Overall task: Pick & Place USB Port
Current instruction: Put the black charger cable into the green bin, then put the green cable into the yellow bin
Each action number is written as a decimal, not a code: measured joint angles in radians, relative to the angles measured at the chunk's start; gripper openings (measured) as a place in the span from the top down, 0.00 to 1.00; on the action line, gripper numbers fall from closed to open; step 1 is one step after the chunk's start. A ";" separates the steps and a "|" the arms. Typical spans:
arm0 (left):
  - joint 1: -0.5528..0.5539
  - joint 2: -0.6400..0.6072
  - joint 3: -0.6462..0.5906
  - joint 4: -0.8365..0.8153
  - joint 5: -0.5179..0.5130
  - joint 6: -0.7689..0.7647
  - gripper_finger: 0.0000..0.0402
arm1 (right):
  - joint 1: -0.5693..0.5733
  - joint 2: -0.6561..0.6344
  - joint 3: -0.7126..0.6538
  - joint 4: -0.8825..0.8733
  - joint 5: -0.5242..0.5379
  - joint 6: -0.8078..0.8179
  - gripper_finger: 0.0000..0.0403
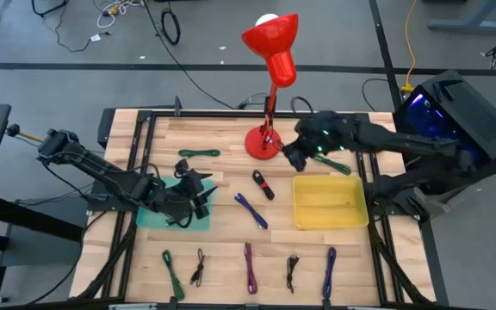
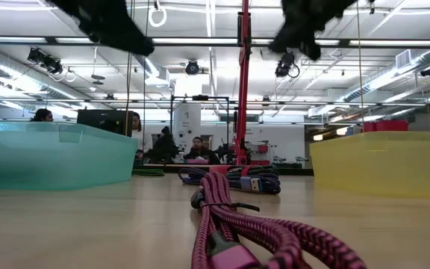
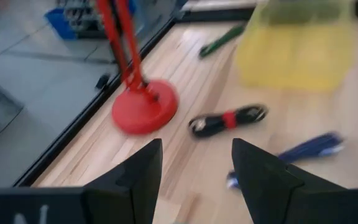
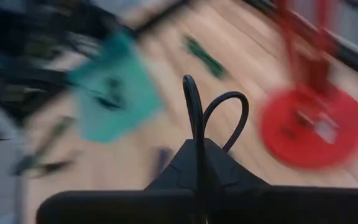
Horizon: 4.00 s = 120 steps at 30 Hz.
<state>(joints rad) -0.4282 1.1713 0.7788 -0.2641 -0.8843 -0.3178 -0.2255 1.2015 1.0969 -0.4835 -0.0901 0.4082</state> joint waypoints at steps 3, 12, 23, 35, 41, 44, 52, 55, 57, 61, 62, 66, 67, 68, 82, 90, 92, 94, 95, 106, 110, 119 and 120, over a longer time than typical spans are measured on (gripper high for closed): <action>0.004 0.000 0.000 0.138 0.024 0.092 0.50 | 0.144 -0.034 0.000 0.135 0.046 -0.025 1.00; 0.116 0.000 0.000 0.509 0.388 0.233 0.50 | 0.456 0.067 0.000 0.445 0.258 -0.207 1.00; 0.219 0.000 0.000 0.663 0.707 0.220 0.50 | 0.499 0.246 0.000 0.783 0.345 -0.388 1.00; 0.226 0.008 0.000 0.710 0.726 0.230 0.50 | 0.462 0.269 0.000 0.913 0.336 -0.435 1.00; 0.252 0.067 0.000 0.801 0.757 0.230 0.50 | 0.460 0.292 0.000 0.935 0.319 -0.447 1.00; 0.266 0.105 0.000 0.831 0.799 0.225 0.50 | 0.456 0.303 0.000 0.936 0.318 -0.451 1.00; 0.275 0.138 0.000 0.895 0.878 0.232 0.62 | 0.453 0.302 0.000 0.940 0.318 -0.458 1.00; 0.275 0.138 0.000 0.888 0.881 0.245 0.85 | 0.454 0.302 0.000 0.929 0.318 -0.451 1.00; 0.275 0.138 0.000 0.888 0.878 0.249 0.91 | 0.453 0.302 0.000 0.929 0.315 -0.450 1.00; 0.275 0.138 0.000 0.864 0.862 0.250 0.91 | 0.454 0.302 0.000 0.919 0.317 -0.450 0.98; 0.274 0.137 0.000 0.850 0.857 0.247 0.91 | 0.453 0.302 0.000 0.914 0.318 -0.450 0.97; 0.273 0.132 0.003 0.741 0.822 0.221 0.91 | 0.453 0.301 -0.002 0.865 0.319 -0.449 0.94; 0.271 0.126 0.002 0.691 0.810 0.215 0.91 | 0.453 0.299 -0.002 0.854 0.325 -0.450 0.93; 0.266 0.121 0.000 0.645 0.790 0.211 0.91 | 0.451 0.295 -0.002 0.840 0.342 -0.451 0.92; 0.086 -0.056 0.000 -0.201 0.498 -0.123 0.91 | 0.421 0.177 0.000 0.372 0.640 -0.289 0.81; -0.056 -0.088 -0.001 -0.709 0.479 -0.515 0.91 | 0.416 0.171 -0.004 0.271 0.696 -0.203 0.81; -0.081 -0.086 -0.001 -0.786 0.506 -0.590 0.91 | 0.416 0.171 -0.010 0.275 0.697 -0.193 0.81; -0.104 -0.085 -0.001 -0.850 0.518 -0.663 0.91 | 0.416 0.171 -0.010 0.278 0.700 -0.181 0.81; -0.116 -0.083 -0.004 -0.863 0.519 -0.692 0.91 | 0.416 0.171 -0.010 0.279 0.702 -0.181 0.81; -0.169 -0.082 -0.148 -0.883 0.572 -0.874 0.79 | 0.416 0.171 -0.010 0.277 0.703 -0.188 0.81; -0.157 -0.082 -0.151 -0.889 0.572 -0.865 0.61 | 0.416 0.171 -0.011 0.278 0.703 -0.188 0.81; -0.150 -0.087 -0.089 -0.937 0.437 -0.771 0.43 | 0.402 0.171 -0.011 0.278 0.703 -0.188 0.81; -0.144 -0.086 -0.066 -0.964 0.380 -0.769 0.42 | 0.397 0.171 -0.011 0.278 0.703 -0.188 0.81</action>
<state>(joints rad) -0.5726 1.0850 0.7131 -1.2278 -0.5046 -1.0863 0.1713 1.3724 1.0862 -0.2058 0.6132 0.2200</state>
